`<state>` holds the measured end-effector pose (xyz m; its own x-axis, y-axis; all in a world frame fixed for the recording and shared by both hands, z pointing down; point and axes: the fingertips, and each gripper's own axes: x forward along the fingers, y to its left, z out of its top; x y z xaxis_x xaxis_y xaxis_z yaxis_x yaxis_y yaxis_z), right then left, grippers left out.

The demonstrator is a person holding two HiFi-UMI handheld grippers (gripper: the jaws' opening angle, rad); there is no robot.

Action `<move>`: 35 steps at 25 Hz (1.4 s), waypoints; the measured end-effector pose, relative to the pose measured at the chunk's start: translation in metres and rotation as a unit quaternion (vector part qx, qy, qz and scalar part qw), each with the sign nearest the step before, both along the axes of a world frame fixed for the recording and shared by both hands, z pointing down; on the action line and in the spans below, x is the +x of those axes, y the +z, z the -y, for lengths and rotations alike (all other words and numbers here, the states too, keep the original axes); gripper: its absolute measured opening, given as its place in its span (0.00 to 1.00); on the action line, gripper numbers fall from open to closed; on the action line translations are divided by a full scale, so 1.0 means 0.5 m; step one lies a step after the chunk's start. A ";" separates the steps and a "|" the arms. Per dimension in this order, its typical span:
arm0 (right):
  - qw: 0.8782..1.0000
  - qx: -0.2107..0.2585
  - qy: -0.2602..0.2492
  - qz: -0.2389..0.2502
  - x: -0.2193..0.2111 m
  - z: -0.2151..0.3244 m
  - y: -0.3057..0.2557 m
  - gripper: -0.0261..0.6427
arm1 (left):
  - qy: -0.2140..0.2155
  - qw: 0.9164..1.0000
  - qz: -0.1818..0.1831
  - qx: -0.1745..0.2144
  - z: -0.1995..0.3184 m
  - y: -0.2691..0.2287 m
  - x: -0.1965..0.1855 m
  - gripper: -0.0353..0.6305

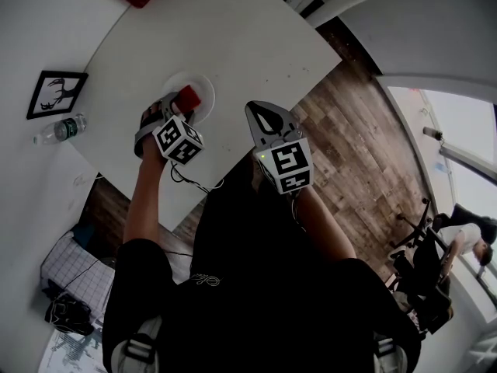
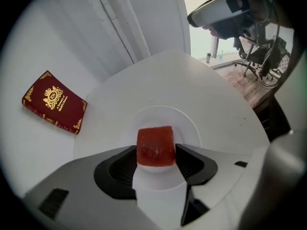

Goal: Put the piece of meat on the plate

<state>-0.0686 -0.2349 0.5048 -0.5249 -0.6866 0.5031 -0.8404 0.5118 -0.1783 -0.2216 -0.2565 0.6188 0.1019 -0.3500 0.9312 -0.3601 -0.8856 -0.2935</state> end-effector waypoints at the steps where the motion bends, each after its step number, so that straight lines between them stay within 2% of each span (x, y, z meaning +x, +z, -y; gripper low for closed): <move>1: 1.000 0.000 0.000 0.000 0.001 -0.002 0.000 0.07 | -0.001 1.000 -0.001 0.001 0.000 -0.002 0.001 0.44; 9: 1.000 0.004 -0.007 -0.001 0.005 -0.016 -0.008 0.07 | -0.010 1.000 -0.015 0.011 -0.008 -0.028 0.015 0.43; 16: 1.000 0.015 -0.009 0.003 0.023 -0.035 -0.030 0.07 | -0.035 0.997 -0.064 0.025 -0.031 -0.073 0.063 0.43; 20: 1.000 0.020 -0.008 0.004 0.047 -0.051 -0.041 0.07 | -0.027 0.996 -0.082 0.034 -0.055 -0.098 0.105 0.43; 22: 1.000 0.025 -0.006 0.006 0.059 -0.058 -0.050 0.07 | -0.028 0.994 -0.093 0.049 -0.064 -0.114 0.125 0.39; 27: 0.999 0.043 0.001 0.011 0.090 -0.074 -0.082 0.07 | -0.041 0.985 -0.126 0.106 -0.090 -0.164 0.179 0.21; 31: 0.998 0.056 0.010 0.015 0.125 -0.089 -0.103 0.07 | -0.053 0.980 -0.150 0.124 -0.111 -0.192 0.230 0.17; 33: 0.998 0.059 0.017 0.016 0.146 -0.099 -0.113 0.07 | -0.069 0.973 -0.183 0.121 -0.125 -0.211 0.265 0.15; 35: 0.997 0.065 0.023 0.015 0.166 -0.106 -0.123 0.07 | -0.095 0.961 -0.230 0.119 -0.137 -0.236 0.302 0.12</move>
<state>0.0145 -0.1820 0.4431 -0.5052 -0.7688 0.3920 -0.8587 0.4933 -0.1389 -0.0708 -0.1882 0.5007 0.3971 -0.6003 0.6942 -0.6496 -0.7182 -0.2495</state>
